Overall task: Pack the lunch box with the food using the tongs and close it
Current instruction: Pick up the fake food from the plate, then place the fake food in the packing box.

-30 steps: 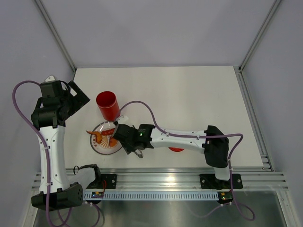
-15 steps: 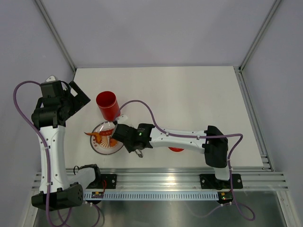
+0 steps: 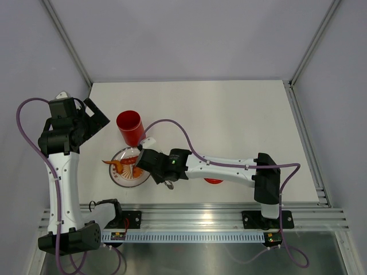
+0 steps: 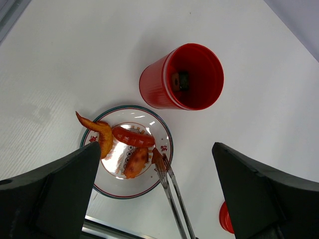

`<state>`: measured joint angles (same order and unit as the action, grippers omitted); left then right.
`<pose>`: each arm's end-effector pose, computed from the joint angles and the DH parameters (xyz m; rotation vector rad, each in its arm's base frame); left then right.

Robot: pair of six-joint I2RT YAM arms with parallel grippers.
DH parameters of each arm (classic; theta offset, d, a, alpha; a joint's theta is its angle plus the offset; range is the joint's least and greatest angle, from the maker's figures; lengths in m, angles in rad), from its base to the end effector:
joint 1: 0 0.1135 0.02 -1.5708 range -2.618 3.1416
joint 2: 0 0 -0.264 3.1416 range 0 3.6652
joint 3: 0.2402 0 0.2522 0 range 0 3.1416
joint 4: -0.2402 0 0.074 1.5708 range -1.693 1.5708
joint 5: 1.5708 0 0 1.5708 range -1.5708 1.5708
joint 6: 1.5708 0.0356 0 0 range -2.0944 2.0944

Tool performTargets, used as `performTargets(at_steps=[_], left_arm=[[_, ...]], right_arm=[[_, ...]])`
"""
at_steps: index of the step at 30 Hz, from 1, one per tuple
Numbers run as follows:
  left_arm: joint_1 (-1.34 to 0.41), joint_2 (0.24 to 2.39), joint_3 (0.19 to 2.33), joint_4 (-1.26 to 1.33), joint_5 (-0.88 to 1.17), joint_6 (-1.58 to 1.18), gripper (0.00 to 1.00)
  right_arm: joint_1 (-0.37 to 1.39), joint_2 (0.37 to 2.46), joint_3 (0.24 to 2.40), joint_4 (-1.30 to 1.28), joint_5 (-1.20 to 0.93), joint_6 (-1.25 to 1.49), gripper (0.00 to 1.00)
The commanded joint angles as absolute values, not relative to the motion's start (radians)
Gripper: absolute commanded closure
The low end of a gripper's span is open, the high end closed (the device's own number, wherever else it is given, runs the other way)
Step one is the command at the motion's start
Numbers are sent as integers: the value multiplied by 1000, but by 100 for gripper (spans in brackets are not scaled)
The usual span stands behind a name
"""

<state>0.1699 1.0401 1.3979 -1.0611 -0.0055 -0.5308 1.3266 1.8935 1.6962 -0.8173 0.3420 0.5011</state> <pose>0.1758 0.0304 0.4123 -0.7855 2.1412 -0.1834 0.1113 0.3973 0.2834 -0.8977 2.3599 0.3042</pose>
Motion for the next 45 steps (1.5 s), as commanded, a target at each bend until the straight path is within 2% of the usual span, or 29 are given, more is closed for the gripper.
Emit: performTargets(at_steps=[1,9,22,27,39,45], left_arm=[[176,1022,1404,-1029,17,-515,1],[176,1031,1391,-1023,8,-520,1],[176,1037,1424,-1040,-11,-520,1],[179,1035,1482,-1072,-75,-506,1],[179,1017,1447,-1057,-32,-519,1],[179,1012,1439,-1054,-26,-517,1]], right_arm=[[1336,1835,1747,-821,376,489,95],[1333,1828,1802,-831,452,410,99],[1286,1836,2017,-827,446,285,100],[1224,1874,2100,-819,423,261,100],[1147,2043,2252,-782,380,219,100],[1124,2100,2263,-769,359,239,98]])
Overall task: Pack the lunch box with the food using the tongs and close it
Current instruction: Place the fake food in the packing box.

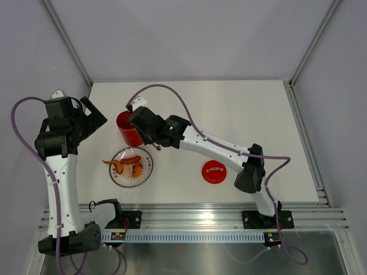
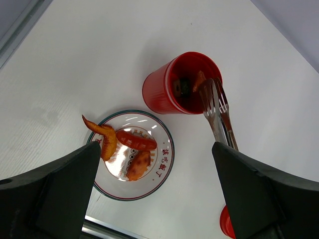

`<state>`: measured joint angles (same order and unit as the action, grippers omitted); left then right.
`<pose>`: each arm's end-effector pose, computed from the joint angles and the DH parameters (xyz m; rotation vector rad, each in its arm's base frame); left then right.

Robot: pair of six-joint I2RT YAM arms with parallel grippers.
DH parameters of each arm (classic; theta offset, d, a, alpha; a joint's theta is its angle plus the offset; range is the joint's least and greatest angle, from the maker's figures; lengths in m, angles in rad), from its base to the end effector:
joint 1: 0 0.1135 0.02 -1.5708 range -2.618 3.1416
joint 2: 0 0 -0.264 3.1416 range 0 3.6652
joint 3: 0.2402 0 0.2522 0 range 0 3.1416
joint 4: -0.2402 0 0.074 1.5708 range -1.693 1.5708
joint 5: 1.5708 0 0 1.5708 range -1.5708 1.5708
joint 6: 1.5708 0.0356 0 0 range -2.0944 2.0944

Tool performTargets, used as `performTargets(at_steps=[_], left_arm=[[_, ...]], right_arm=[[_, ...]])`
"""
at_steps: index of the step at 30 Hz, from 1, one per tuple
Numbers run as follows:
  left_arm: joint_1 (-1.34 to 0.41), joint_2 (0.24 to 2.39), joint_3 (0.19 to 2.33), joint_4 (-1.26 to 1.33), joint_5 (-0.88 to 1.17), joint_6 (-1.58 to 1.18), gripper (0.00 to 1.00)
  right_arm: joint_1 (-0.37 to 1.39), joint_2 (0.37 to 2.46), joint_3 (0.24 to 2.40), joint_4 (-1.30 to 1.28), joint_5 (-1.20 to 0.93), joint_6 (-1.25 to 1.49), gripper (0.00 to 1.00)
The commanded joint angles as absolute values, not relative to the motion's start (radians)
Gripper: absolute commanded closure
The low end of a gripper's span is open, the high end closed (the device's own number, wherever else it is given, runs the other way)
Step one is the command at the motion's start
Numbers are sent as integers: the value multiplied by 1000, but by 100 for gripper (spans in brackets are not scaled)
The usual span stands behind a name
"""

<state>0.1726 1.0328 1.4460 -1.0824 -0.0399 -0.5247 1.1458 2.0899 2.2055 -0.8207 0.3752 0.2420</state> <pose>0.1681 0.0308 0.4255 -0.7867 2.1009 -0.1461 0.2052 0.4219 0.3611 -0.7979 2.0918 0.3336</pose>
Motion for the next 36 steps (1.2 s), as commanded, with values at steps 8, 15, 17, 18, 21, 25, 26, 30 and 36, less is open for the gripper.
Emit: performTargets(at_steps=[8,15,17,18,21,25,26,30,36], left_arm=[[179,1009,1428,-1051,-25,-514,1],[179,1009,1425,-1049,-25,-514,1],[179,1008,1422,-1049,-23,-514,1],[179,1009,1420,-1048,-23,-514,1],[179,1009,1417,-1046,-21,-515,1],[179,1006,1419,-1048,-21,-515,1],[181,1006,1419,-1048,-23,-514,1],[179,1005,1420,-1051,-26,-514,1],[179,1005,1419,-1049,-25,-514,1]], right_arm=[[1120,2131,2273,-769,341,244,74],[1120,2132,2306,-779,341,241,63],[1118,2125,2307,-778,342,238,60],[1120,2122,2307,-775,342,236,60],[1118,2118,2310,-779,341,233,59],[1120,2125,2309,-787,339,236,59],[1118,2123,2309,-785,339,238,59],[1120,2123,2315,-785,337,239,56],[1121,2077,2298,-770,322,239,63]])
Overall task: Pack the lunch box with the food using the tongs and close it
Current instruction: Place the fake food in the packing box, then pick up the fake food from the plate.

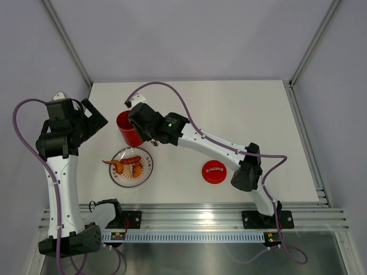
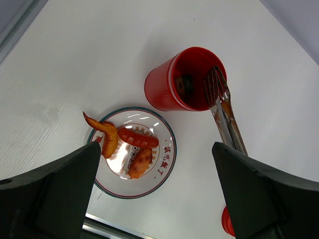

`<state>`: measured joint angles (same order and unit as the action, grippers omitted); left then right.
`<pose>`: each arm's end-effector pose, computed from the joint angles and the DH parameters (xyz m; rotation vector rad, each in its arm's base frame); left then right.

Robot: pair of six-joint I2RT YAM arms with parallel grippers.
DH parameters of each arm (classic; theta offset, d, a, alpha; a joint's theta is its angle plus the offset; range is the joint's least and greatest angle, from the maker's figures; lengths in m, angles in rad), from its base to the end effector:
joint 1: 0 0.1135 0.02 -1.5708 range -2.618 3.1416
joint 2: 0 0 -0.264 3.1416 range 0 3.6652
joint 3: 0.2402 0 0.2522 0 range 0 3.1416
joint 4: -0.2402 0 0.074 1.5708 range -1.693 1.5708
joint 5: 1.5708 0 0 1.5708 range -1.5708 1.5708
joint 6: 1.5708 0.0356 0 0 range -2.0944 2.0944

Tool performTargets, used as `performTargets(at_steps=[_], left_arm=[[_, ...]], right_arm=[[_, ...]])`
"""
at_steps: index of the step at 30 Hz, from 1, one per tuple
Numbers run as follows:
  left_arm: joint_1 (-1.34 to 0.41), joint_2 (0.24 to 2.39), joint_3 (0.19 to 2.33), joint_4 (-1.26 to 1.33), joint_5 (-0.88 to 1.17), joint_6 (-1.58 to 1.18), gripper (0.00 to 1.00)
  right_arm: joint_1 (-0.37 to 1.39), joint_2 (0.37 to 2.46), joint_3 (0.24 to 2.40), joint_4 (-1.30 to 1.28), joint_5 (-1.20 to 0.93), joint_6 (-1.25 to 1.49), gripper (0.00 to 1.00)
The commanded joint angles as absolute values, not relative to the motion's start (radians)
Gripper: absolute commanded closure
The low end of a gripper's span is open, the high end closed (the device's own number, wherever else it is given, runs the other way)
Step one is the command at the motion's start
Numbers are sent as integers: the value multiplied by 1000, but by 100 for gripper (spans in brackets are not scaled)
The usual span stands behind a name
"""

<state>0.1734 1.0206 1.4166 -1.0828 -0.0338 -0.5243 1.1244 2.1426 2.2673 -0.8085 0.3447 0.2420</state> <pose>0.1668 0.0304 0.4189 -0.7900 2.1190 -0.1492 0.2189 0.4294 0.3576 -0.7836 2.0902 0.3668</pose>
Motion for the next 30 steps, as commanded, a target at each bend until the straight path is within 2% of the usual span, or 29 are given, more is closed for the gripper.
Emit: performTargets(at_steps=[1,7,16,23,30], left_arm=[[179,1005,1420,-1049,-25,-514,1],[179,1005,1416,-1046,-23,-514,1],[179,1008,1414,-1040,-21,-515,1],[181,1009,1408,-1040,-25,-517,1],[179,1008,1411,-1042,-21,-514,1]], right_arm=[[1120,2048,2287,-762,310,244,66],[1132,1912,2162,-724,282,255,73],[1186,1703,1810,-686,291,357,74],[1244,1674,1626,-669,270,471,67],[1290,1759,1626,-670,224,508,61]])
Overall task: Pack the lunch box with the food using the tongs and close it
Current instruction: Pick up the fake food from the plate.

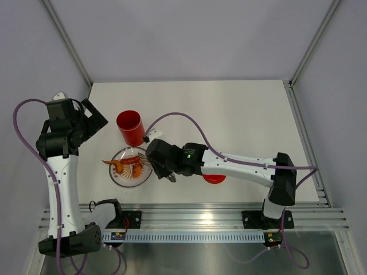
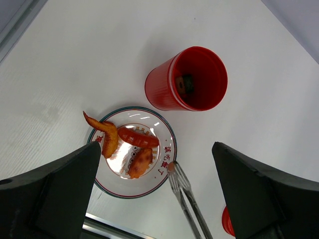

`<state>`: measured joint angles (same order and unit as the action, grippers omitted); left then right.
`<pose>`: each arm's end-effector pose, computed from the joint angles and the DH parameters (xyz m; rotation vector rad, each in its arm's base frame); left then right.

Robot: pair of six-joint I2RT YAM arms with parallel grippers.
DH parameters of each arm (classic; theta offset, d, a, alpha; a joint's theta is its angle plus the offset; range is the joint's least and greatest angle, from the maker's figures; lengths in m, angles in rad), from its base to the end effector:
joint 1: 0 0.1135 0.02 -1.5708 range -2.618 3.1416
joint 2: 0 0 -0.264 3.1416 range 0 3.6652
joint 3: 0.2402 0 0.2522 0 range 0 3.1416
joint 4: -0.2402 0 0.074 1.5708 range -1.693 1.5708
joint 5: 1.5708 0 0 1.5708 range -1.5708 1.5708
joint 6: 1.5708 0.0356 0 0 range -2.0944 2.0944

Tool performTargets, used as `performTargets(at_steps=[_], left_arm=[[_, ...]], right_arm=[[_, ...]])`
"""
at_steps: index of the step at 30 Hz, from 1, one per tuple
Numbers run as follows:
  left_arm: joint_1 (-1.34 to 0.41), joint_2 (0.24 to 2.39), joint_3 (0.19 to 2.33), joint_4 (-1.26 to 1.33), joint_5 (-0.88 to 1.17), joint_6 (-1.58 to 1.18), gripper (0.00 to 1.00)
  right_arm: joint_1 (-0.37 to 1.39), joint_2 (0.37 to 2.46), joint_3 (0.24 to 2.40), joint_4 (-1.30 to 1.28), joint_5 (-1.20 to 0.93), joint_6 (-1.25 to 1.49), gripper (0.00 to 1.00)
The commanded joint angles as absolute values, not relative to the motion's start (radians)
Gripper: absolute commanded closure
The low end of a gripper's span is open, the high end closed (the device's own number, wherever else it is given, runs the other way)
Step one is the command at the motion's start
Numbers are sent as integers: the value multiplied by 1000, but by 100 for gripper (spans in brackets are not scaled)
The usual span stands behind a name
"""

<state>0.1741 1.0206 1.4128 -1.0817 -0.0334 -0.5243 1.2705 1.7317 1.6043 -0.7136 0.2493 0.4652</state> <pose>0.1672 0.0306 0.4179 -0.7914 2.1213 -0.1488 0.1223 0.3654 0.3216 -0.8484 2.2899 0.5133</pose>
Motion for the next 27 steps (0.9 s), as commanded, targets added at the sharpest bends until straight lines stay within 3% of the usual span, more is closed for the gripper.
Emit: performTargets(at_steps=[1,27], left_arm=[[179,1006,1410,-1040,-18,-515,1],[179,999,1394,-1035,-12,-515,1]], right_arm=[[1295,1778,1632,-670,215,511,61],[1358,1968,1769,-721,187,497,66]])
